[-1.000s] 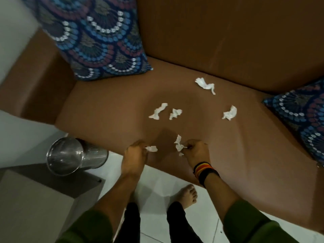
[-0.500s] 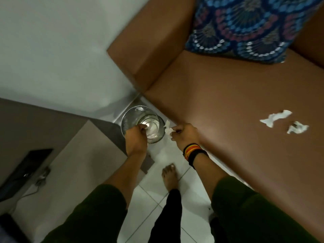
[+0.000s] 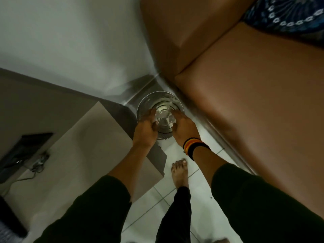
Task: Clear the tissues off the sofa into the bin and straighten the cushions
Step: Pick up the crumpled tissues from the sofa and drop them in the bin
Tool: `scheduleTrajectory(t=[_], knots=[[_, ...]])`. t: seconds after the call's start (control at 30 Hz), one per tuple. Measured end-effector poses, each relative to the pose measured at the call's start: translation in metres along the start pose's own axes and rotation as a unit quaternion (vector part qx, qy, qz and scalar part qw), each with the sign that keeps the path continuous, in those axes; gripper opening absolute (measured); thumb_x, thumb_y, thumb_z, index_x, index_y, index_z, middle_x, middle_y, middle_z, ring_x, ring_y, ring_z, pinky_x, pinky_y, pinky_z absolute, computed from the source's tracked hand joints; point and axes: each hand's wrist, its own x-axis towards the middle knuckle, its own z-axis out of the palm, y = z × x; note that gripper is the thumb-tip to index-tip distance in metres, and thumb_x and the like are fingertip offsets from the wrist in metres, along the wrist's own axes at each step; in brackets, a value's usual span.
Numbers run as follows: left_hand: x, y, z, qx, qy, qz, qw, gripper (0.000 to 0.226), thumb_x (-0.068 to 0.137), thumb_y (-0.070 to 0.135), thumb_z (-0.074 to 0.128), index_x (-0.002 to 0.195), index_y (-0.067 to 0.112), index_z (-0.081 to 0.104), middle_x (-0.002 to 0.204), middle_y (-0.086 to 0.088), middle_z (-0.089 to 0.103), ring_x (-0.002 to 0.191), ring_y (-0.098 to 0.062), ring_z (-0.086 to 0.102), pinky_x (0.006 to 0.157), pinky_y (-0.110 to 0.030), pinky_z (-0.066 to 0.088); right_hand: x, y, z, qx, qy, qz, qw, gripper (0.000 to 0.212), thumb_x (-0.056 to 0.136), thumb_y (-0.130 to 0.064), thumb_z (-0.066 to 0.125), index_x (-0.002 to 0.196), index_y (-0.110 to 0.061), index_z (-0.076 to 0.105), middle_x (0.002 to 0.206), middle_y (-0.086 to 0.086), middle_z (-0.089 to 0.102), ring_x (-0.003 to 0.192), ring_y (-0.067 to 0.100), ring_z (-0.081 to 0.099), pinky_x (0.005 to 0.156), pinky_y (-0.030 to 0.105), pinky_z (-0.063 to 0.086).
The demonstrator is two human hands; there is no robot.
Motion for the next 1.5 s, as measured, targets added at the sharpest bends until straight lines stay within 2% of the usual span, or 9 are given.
scheduleTrajectory(t=[0.13,0.33,0.53,0.8,0.93,1.03,1.2,1.3,1.5], knots=[[-0.027,0.040,-0.008,0.147,0.023,0.116,0.982,0.066,0.104,0.037,0.032,0.164,0.015,0.016,0.172,-0.016,0.014,0.160,-0.036,0.009,0.129,-0.057,0.013,-0.047,0.011,-0.039,-0.108,0.088,-0.081,0.987,0.069,0.091,-0.004,0.059,0.154,-0.016,0.033,0.165,0.010,0.025,0.150,0.030,0.030,0.116,0.041,0.039],[-0.069,0.161,0.006,0.214,0.040,0.288,0.933,0.063,0.109,0.035,0.026,0.165,0.013,0.008,0.173,-0.014,0.000,0.161,-0.032,0.000,0.130,-0.052,0.009,-0.125,0.062,-0.134,-0.198,0.206,0.008,0.958,0.086,0.088,-0.010,0.053,0.160,-0.014,0.006,0.169,0.015,-0.001,0.156,0.036,-0.004,0.124,0.059,0.003],[-0.101,0.292,0.080,0.238,-0.015,0.410,0.880,0.062,0.107,0.035,0.021,0.164,0.010,0.016,0.172,-0.015,0.013,0.160,-0.033,0.011,0.129,-0.052,0.017,-0.197,0.160,-0.226,-0.143,0.245,0.145,0.948,0.084,0.085,-0.015,0.040,0.160,-0.013,0.004,0.168,0.017,-0.006,0.155,0.036,-0.007,0.123,0.062,0.005],[-0.106,0.405,0.206,0.252,-0.122,0.418,0.864,0.076,0.098,0.000,0.034,0.165,0.023,0.008,0.174,-0.001,0.002,0.161,-0.024,0.005,0.125,-0.045,0.026,-0.237,0.320,-0.298,-0.044,0.271,0.198,0.941,0.063,0.096,-0.021,0.051,0.154,-0.009,0.030,0.163,0.021,0.023,0.148,0.040,0.029,0.118,0.045,0.036],[-0.096,0.442,0.234,0.304,-0.150,0.415,0.844,0.077,0.101,0.009,0.050,0.165,0.024,0.009,0.174,-0.002,0.000,0.161,-0.026,0.005,0.124,-0.044,0.028,-0.202,0.345,-0.312,-0.062,0.197,0.129,0.970,0.060,0.097,-0.017,0.054,0.153,-0.022,0.035,0.167,0.012,0.016,0.151,0.035,0.021,0.113,0.044,0.042],[-0.096,0.449,0.240,0.362,-0.150,0.416,0.821,0.073,0.101,0.029,0.055,0.163,0.014,0.020,0.170,-0.012,0.019,0.156,-0.032,0.022,0.122,-0.040,0.031,-0.189,0.346,-0.307,-0.122,0.156,0.113,0.974,0.047,0.100,-0.015,0.048,0.147,-0.021,0.047,0.162,0.012,0.027,0.149,0.034,0.024,0.108,0.044,0.044],[-0.124,0.453,0.241,0.385,-0.139,0.392,0.824,0.037,0.101,0.010,0.053,0.138,0.007,0.056,0.139,-0.016,0.057,0.123,-0.036,0.058,0.102,-0.044,0.049,-0.223,0.362,-0.306,-0.141,0.113,0.147,0.973,0.031,0.095,-0.005,0.049,0.119,-0.004,0.068,0.136,0.017,0.058,0.116,0.037,0.061,0.094,0.042,0.053],[-0.142,0.476,0.247,0.337,-0.125,0.424,0.831,0.028,0.100,0.017,0.054,0.123,0.012,0.069,0.128,-0.010,0.066,0.117,-0.030,0.064,0.098,-0.039,0.052,-0.257,0.395,-0.327,-0.042,0.201,0.197,0.959,0.032,0.088,0.000,0.054,0.115,-0.006,0.070,0.122,0.015,0.065,0.104,0.037,0.066,0.089,0.039,0.054],[-0.160,0.588,0.299,0.276,-0.150,0.476,0.822,0.028,0.097,0.015,0.057,0.120,0.007,0.071,0.125,-0.013,0.068,0.107,-0.036,0.070,0.091,-0.045,0.058,-0.303,0.472,-0.379,0.076,0.323,0.319,0.888,0.074,0.086,0.007,0.055,0.150,-0.027,0.040,0.167,0.008,0.017,0.108,0.039,0.066,0.094,0.042,0.057]])
